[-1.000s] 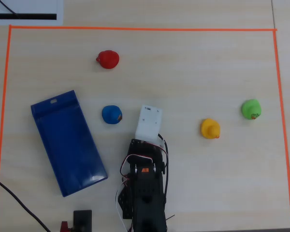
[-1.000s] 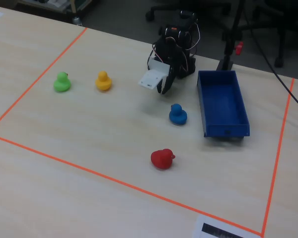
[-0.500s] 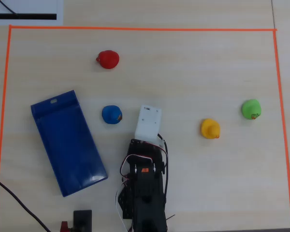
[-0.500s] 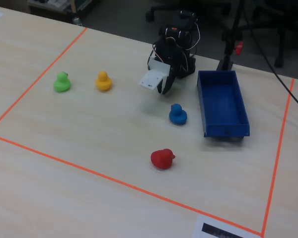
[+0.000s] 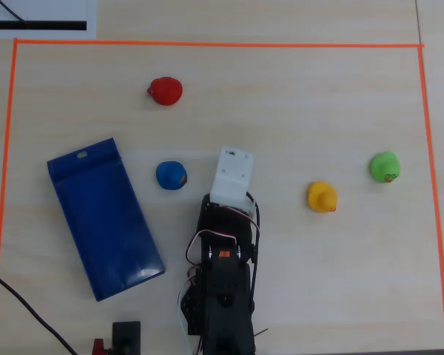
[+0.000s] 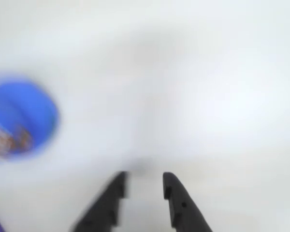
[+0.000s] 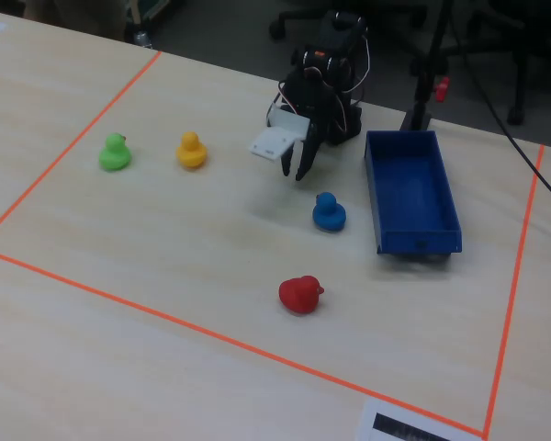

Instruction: Grasp red duck and put it into box.

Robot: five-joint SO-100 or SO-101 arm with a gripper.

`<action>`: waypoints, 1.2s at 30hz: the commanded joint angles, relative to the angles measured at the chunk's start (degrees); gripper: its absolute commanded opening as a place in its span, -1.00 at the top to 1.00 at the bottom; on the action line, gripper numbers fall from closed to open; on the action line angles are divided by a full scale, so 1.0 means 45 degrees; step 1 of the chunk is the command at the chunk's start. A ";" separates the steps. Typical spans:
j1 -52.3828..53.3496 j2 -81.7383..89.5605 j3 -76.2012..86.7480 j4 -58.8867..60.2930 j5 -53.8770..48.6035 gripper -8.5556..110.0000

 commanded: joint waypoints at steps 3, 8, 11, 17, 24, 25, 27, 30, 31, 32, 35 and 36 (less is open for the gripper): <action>0.0195 -0.5352 -0.3613 -0.3652 -0.0039 0.51; 0.0078 -0.8555 -0.5137 -0.7207 -0.0664 0.42; -0.0137 -1.0566 -0.6426 -0.7930 -0.0879 0.40; -0.0938 -1.3867 -0.9297 -0.8027 -0.0293 0.40; -0.2695 -1.7109 -1.2109 -0.7207 0.1348 0.38; -0.2891 -1.7520 -1.2715 -0.6953 0.1602 0.38; -0.3223 -1.8242 -1.3809 -0.6465 0.1973 0.38; -0.3516 -1.9043 -1.5137 -0.5938 0.2148 0.38; -0.3555 -1.9297 -1.5508 -0.5801 0.2168 0.38; -0.3555 -1.9570 -1.5840 -0.5703 0.2168 0.38; -0.3496 -2.0352 -1.6582 -0.5645 0.2129 0.39; -0.3477 -2.0586 -1.6777 -0.5645 0.2109 0.39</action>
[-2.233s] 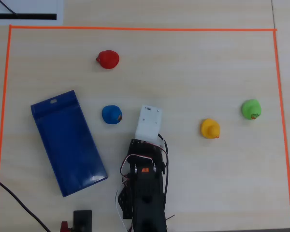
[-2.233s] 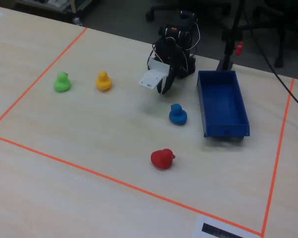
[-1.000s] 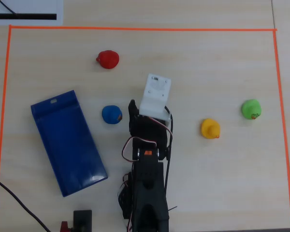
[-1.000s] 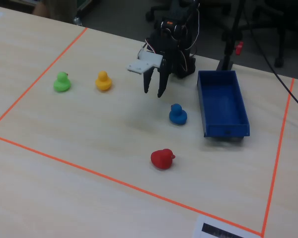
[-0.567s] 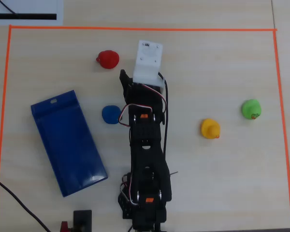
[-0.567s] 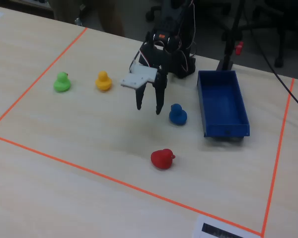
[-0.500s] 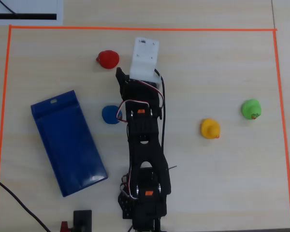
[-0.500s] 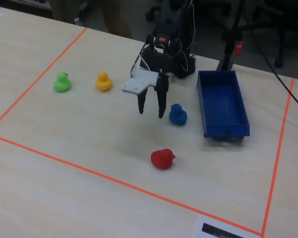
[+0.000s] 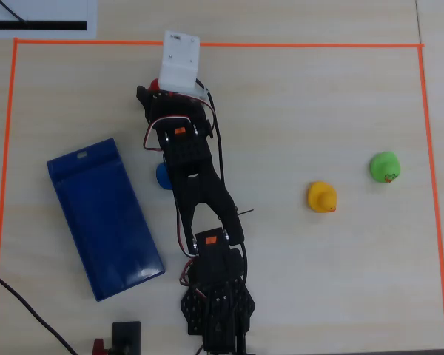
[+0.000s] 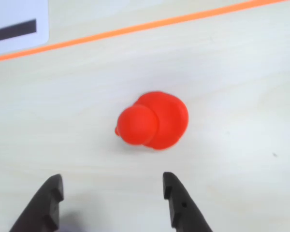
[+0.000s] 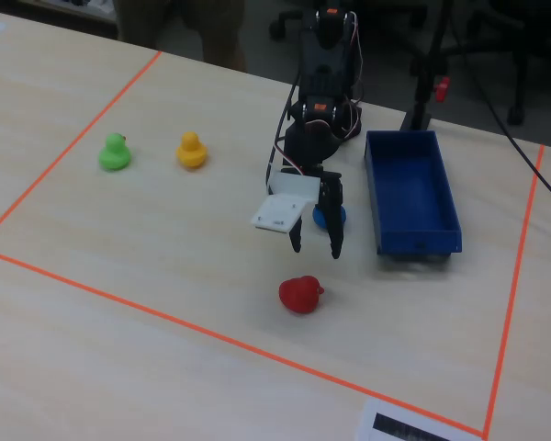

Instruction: Grasp red duck and put it into box.

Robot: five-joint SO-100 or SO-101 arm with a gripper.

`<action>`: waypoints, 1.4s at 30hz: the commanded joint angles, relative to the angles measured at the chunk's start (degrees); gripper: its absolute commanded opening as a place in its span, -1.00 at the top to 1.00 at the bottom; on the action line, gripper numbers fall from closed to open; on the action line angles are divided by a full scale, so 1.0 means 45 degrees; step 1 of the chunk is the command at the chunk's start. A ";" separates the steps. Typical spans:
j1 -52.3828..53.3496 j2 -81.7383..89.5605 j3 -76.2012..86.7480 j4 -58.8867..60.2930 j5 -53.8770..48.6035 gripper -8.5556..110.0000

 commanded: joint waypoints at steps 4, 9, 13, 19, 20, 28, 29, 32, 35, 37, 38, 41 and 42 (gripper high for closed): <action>0.0020 -0.1191 -0.1602 0.0020 -0.0020 0.40; 0.0078 -0.2188 -0.2227 -0.0273 -0.0059 0.40; 0.0117 -0.2754 -0.2734 -0.0293 -0.0098 0.40; 0.0176 -0.3340 -0.3320 -0.0312 -0.0117 0.40; 0.0195 -0.3438 -0.3418 -0.0312 -0.0117 0.40; 0.0176 -0.4023 -0.3809 -0.0391 -0.0078 0.41; 0.0176 -0.4082 -0.3867 -0.0391 -0.0078 0.41; 0.0176 -0.4316 -0.4004 -0.0391 -0.0039 0.41; 0.0176 -0.4473 -0.4082 -0.0469 0.0039 0.42; 0.0176 -0.4551 -0.4063 -0.0469 -0.0059 0.48; 0.0176 -0.4609 -0.4063 -0.0469 -0.0117 0.54; 0.0195 -0.4688 -0.4043 -0.0430 -0.0234 0.81; 0.0215 -0.4688 -0.4043 -0.0391 -0.0254 0.86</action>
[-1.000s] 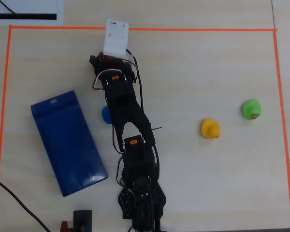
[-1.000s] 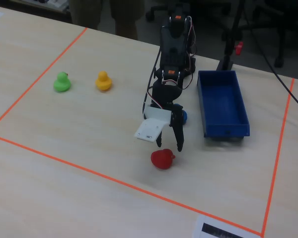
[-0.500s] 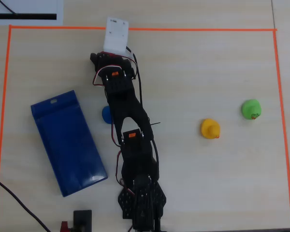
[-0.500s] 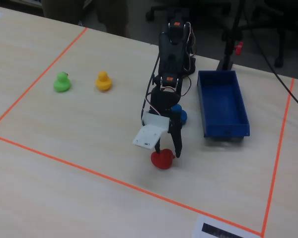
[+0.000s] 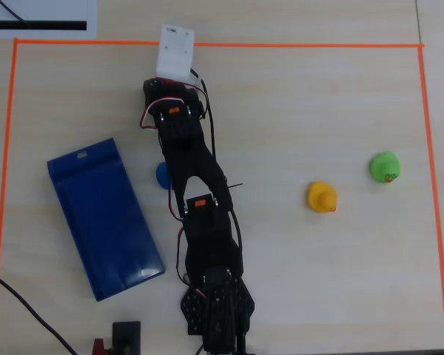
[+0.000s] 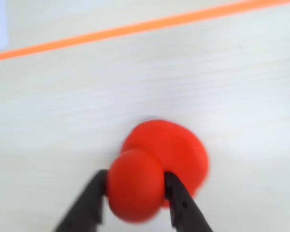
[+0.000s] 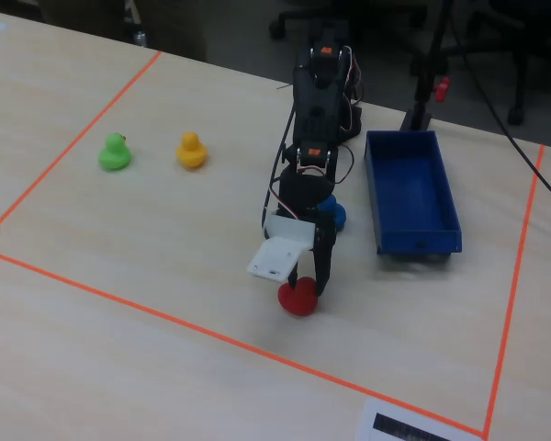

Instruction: Grasp red duck and put it into box.

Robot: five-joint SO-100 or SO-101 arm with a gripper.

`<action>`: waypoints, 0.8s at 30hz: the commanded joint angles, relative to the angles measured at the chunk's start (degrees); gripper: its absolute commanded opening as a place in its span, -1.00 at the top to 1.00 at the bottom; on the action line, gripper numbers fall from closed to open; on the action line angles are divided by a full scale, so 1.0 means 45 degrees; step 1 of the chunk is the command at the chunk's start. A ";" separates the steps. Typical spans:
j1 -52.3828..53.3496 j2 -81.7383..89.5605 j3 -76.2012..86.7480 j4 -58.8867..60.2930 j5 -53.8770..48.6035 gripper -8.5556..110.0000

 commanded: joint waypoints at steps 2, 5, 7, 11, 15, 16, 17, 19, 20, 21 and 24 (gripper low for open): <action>0.0195 0.0137 -0.0293 -0.0254 -0.0078 0.86; 0.0273 0.0801 -0.0156 0.0059 0.0508 0.86; 0.0312 0.1875 -0.0156 0.0977 0.1094 0.86; 0.0352 0.5020 -0.0430 0.3535 0.2383 0.86; -0.0391 0.8086 -0.1172 0.7344 0.3711 0.86; -0.0801 0.8652 -0.1387 0.8418 0.4063 0.86; -0.1270 0.9141 -0.1523 0.9414 0.4414 0.86; -0.2363 0.9902 -0.1621 1.1211 0.4922 0.86; -0.2949 1.0137 -0.1602 1.1914 0.5195 0.86; -0.3574 1.0352 -0.1504 1.2559 0.5449 0.86; -0.5547 1.0684 -0.0801 1.3516 0.6113 0.86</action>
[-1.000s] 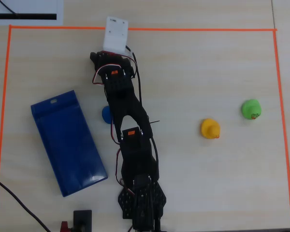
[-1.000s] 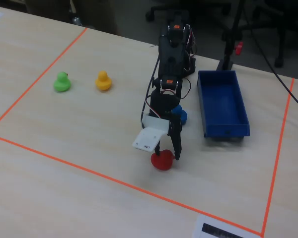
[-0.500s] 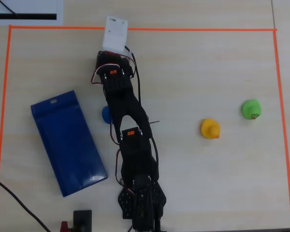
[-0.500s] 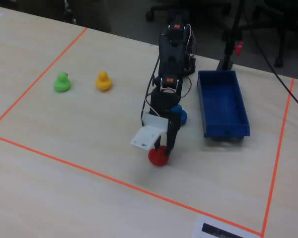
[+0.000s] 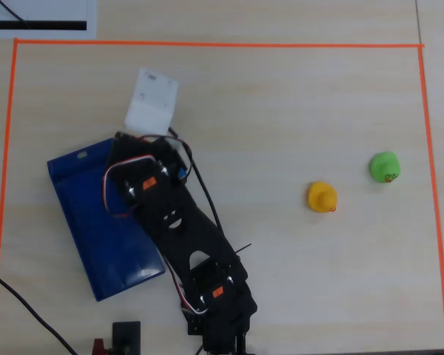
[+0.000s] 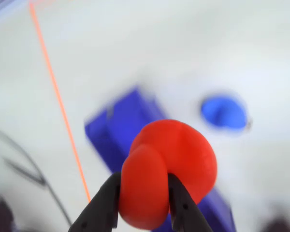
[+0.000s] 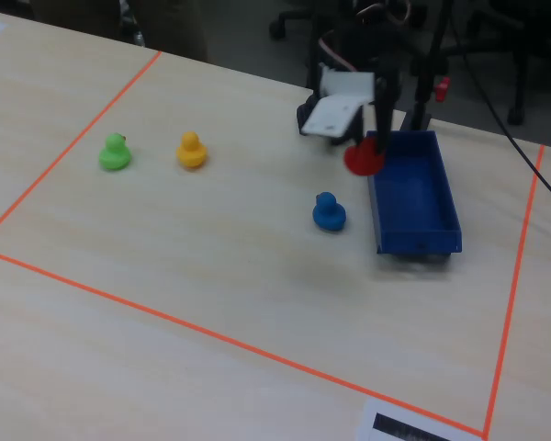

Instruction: Grasp red duck and put it into box.

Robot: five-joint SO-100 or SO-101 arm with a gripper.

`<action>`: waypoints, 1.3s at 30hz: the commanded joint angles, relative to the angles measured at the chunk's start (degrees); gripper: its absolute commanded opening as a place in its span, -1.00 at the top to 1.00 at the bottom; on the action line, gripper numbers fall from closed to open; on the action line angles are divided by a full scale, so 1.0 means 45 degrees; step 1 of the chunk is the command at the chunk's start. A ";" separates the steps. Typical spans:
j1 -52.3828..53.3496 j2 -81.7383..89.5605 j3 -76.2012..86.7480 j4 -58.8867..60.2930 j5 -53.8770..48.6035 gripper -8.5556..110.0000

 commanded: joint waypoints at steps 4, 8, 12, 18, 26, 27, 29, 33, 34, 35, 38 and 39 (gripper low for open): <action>-0.3496 0.0176 0.0488 0.0723 0.1465 0.86; -0.4844 -0.0879 0.0234 0.0371 0.2168 0.86; -0.5234 -0.1934 0.0195 -0.0430 0.2402 0.86; -0.4043 -0.2402 0.1152 -0.1973 0.1660 0.80; -0.2559 -0.1016 0.3437 -0.2715 0.0234 0.49; -0.2383 -0.0781 0.3574 -0.2637 0.0078 0.49; -0.1992 -0.0273 0.3613 -0.2383 -0.0293 0.50; -0.0566 0.0781 0.3125 -0.2520 -0.1035 0.78; -0.0137 0.1035 0.3105 -0.2793 -0.1250 0.85; 0.0293 0.1270 0.3164 -0.3066 -0.1504 0.85; 0.1367 0.1953 0.4004 -0.3770 -0.2305 0.85; 0.1641 0.2344 0.4609 -0.4141 -0.2598 0.85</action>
